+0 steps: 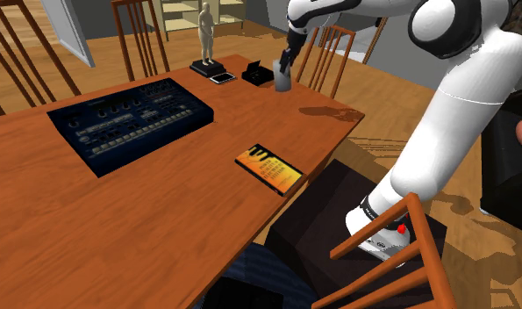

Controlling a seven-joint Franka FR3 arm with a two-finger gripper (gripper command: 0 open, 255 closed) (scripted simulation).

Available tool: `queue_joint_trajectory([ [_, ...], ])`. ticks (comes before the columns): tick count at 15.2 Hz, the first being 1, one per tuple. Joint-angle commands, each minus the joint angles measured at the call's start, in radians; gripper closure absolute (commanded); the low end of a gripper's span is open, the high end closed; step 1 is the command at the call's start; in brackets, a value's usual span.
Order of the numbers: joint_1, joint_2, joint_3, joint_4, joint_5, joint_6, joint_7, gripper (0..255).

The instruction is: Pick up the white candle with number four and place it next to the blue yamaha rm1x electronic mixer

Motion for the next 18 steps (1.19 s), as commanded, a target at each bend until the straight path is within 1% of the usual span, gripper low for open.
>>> queue_joint_trajectory([
  [1, 0.000, -0.008, -0.001, 0.018, -0.003, -0.025, 0.001, 255],
  [18, -0.002, -0.024, -0.004, 0.218, -0.010, -0.240, 0.006, 255],
])
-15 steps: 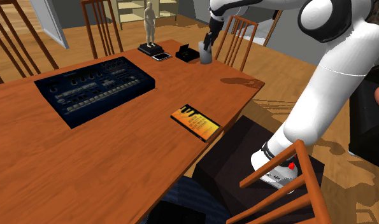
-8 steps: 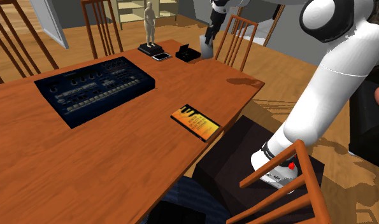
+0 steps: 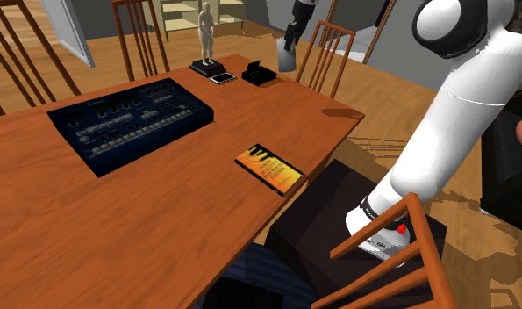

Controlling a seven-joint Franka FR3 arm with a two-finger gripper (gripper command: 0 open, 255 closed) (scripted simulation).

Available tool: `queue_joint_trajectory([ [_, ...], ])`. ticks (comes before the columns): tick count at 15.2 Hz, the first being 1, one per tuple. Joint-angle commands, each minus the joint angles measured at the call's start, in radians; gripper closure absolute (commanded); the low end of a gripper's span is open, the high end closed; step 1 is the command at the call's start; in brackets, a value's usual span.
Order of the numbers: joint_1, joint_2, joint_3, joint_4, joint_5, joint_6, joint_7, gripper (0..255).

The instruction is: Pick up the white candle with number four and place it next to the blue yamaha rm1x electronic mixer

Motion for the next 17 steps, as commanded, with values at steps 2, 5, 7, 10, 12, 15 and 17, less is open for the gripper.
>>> queue_joint_trajectory([
  [2, 0.029, -0.033, 0.017, -0.036, -0.019, 0.004, 0.049, 255],
  [5, 0.070, -0.074, 0.047, -0.090, -0.045, 0.019, 0.124, 255],
  [7, 0.096, -0.096, 0.068, -0.120, -0.059, 0.026, 0.174, 255],
  [10, 0.133, -0.120, 0.101, -0.155, -0.078, 0.034, 0.249, 255],
  [12, 0.157, -0.132, 0.123, -0.171, -0.089, 0.037, 0.299, 255],
  [15, 0.193, -0.142, 0.158, -0.188, -0.103, 0.040, 0.373, 255],
  [17, 0.216, -0.143, 0.181, -0.192, -0.111, 0.040, 0.422, 255],
])
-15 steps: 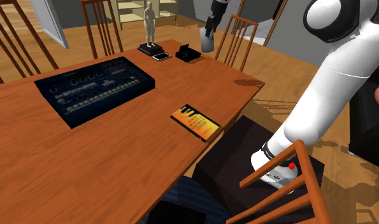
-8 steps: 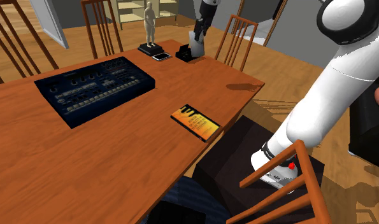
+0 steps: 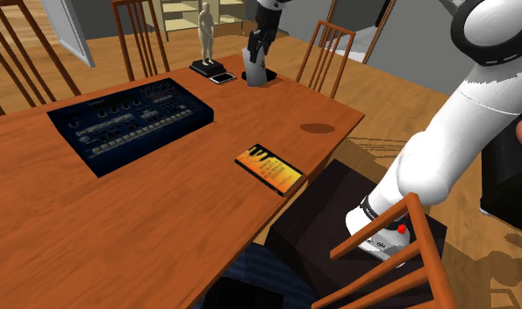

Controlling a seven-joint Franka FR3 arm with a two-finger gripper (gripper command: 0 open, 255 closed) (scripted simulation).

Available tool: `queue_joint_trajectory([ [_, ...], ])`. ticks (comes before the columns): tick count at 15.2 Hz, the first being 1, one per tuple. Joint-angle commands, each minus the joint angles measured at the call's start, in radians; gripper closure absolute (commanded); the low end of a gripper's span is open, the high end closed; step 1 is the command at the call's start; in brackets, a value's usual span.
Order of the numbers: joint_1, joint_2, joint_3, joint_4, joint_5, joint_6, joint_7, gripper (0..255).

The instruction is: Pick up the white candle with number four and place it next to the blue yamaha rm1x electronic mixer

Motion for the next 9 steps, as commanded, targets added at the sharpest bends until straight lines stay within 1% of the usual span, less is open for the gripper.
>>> queue_joint_trajectory([
  [1, 0.024, -0.003, 0.023, -0.011, -0.009, 0.006, 0.052, 255],
  [9, 0.117, 0.038, 0.113, 0.028, -0.038, -0.009, 0.243, 255],
])
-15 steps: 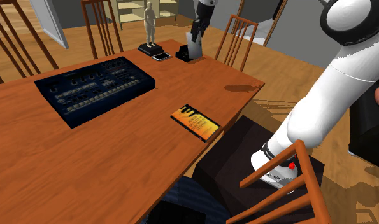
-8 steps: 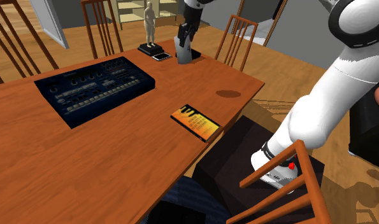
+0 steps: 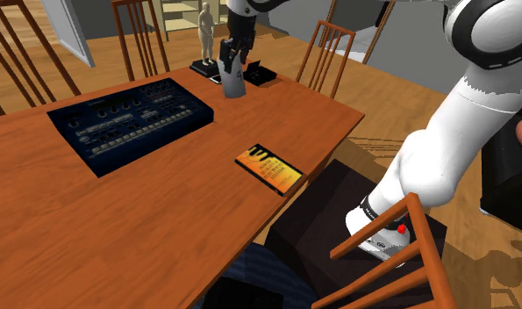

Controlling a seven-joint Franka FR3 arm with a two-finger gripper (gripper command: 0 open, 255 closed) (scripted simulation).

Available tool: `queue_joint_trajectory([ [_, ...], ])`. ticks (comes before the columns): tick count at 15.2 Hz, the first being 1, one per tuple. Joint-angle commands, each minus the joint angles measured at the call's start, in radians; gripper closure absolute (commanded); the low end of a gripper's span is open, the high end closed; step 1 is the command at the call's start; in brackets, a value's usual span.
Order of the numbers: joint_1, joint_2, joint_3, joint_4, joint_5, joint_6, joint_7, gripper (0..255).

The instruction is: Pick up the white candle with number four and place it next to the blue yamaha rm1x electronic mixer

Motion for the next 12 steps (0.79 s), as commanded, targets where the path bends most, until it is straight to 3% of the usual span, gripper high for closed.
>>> queue_joint_trajectory([
  [1, 0.023, 0.015, 0.021, 0.015, -0.008, -0.004, 0.047, 255],
  [12, 0.163, 0.181, 0.122, 0.220, -0.062, -0.073, 0.291, 255],
])
